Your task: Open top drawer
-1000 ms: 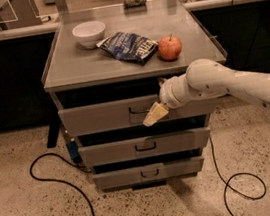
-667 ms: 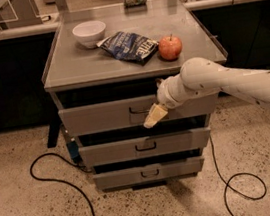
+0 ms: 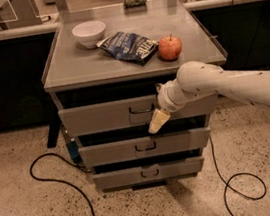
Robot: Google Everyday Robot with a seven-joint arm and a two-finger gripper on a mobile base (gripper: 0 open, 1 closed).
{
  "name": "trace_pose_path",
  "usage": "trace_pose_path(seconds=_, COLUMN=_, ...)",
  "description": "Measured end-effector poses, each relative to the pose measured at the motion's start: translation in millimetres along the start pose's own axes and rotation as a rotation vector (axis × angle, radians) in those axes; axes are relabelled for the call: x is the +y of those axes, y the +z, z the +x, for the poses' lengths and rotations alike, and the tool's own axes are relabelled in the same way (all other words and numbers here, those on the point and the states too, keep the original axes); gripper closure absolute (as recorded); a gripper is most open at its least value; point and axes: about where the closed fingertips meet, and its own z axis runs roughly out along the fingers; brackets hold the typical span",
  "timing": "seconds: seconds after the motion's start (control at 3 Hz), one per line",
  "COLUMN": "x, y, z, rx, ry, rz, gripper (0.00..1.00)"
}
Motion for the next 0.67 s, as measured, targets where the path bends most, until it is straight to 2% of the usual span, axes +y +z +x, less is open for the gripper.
trace_pose_path(seconds=0.33, x=0.0, y=0.0, z=0.0, rx=0.000, ry=0.000, rz=0.000, gripper=0.19)
trace_pose_path(seconds=0.67, x=0.0, y=0.0, z=0.0, rx=0.000, ry=0.000, rz=0.000, gripper=0.42)
